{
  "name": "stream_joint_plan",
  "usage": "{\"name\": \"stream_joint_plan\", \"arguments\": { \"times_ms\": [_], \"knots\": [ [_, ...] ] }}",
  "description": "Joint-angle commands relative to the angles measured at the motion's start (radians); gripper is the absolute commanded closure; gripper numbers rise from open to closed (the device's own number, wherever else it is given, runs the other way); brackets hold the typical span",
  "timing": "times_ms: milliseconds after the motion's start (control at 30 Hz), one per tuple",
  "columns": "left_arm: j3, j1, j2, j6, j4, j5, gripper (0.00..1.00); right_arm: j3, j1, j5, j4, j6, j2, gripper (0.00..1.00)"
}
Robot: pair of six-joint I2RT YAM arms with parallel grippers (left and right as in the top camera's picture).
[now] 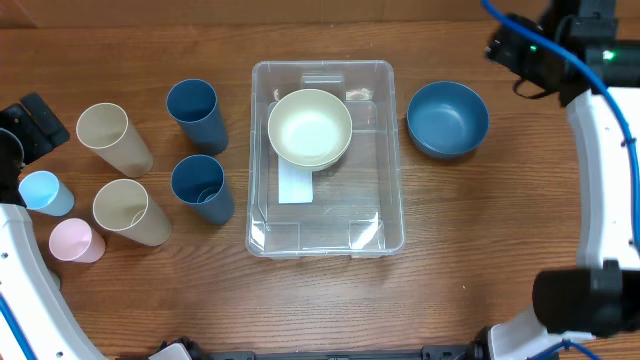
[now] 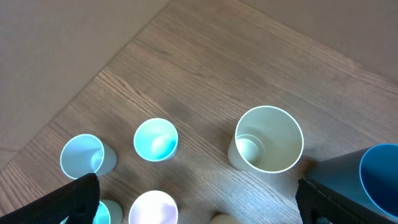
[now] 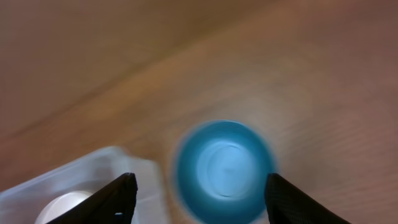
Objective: Pack container
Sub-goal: 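Grasp the rim of the dark-blue bowl with the right gripper, then place the dark-blue bowl into the cream bowl inside the container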
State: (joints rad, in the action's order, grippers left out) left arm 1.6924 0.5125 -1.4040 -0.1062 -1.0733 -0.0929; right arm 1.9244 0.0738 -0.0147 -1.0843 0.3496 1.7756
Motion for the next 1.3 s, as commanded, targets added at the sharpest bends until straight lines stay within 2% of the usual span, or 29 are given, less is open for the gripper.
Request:
{"name": "stream_joint_plan", "arguments": {
  "times_ms": [0,100,233,267,333,367,400,500,567,700,833,900,1000,1067,1167,1267],
  "knots": [
    [0.020,0.004,-0.004,-0.018,0.003,0.008,0.00,-0.102,0.085,-0.032,0.009,0.048,0.139,0.20],
    [0.020,0.004,-0.004,-0.018,0.003,0.008,0.00,-0.151,0.112,-0.146,0.042,0.043,0.254,0.22],
    [0.020,0.004,-0.004,-0.018,0.003,0.008,0.00,-0.151,0.101,-0.167,0.058,0.044,0.365,0.24],
    [0.020,0.004,-0.004,-0.018,0.003,0.008,0.00,-0.152,0.100,-0.167,0.056,0.044,0.384,0.28],
    [0.020,0.004,-0.004,-0.018,0.003,0.008,0.00,-0.156,0.100,-0.167,0.050,0.045,0.408,0.45],
    [0.020,0.004,-0.004,-0.018,0.003,0.008,0.00,-0.170,0.100,-0.161,0.054,0.045,0.410,0.84],
    [0.020,0.004,-0.004,-0.018,0.003,0.008,0.00,-0.181,0.100,-0.159,0.055,0.048,0.410,0.91],
    [0.020,0.004,-0.004,-0.018,0.002,0.008,0.00,-0.228,0.100,-0.127,0.063,0.050,0.410,0.91],
    [0.020,0.004,-0.004,-0.018,0.003,0.008,0.00,-0.258,0.103,-0.090,0.076,0.070,0.410,0.96],
    [0.020,0.005,-0.005,-0.018,0.000,0.008,0.00,-0.242,0.107,-0.086,0.058,0.070,0.357,0.96],
    [0.020,0.004,-0.005,-0.018,0.000,0.008,0.00,-0.212,0.068,-0.084,0.047,0.070,0.095,0.96],
    [0.020,0.004,-0.006,-0.018,0.000,0.008,0.00,-0.207,-0.017,-0.084,0.047,0.070,-0.092,0.96],
    [0.020,0.004,-0.008,-0.018,0.000,0.008,0.00,-0.207,-0.190,-0.074,0.045,0.069,-0.224,0.96],
    [0.019,0.004,-0.008,-0.017,-0.001,0.008,0.00,-0.209,-0.349,-0.047,0.045,0.070,-0.226,0.96],
    [0.019,0.004,-0.008,-0.017,0.000,0.008,0.00,-0.216,-0.534,0.100,0.087,0.071,-0.092,0.96],
    [0.020,0.004,-0.008,-0.018,-0.001,0.008,0.00,-0.216,-0.552,0.088,0.140,0.104,0.069,0.96]
  ]
}}
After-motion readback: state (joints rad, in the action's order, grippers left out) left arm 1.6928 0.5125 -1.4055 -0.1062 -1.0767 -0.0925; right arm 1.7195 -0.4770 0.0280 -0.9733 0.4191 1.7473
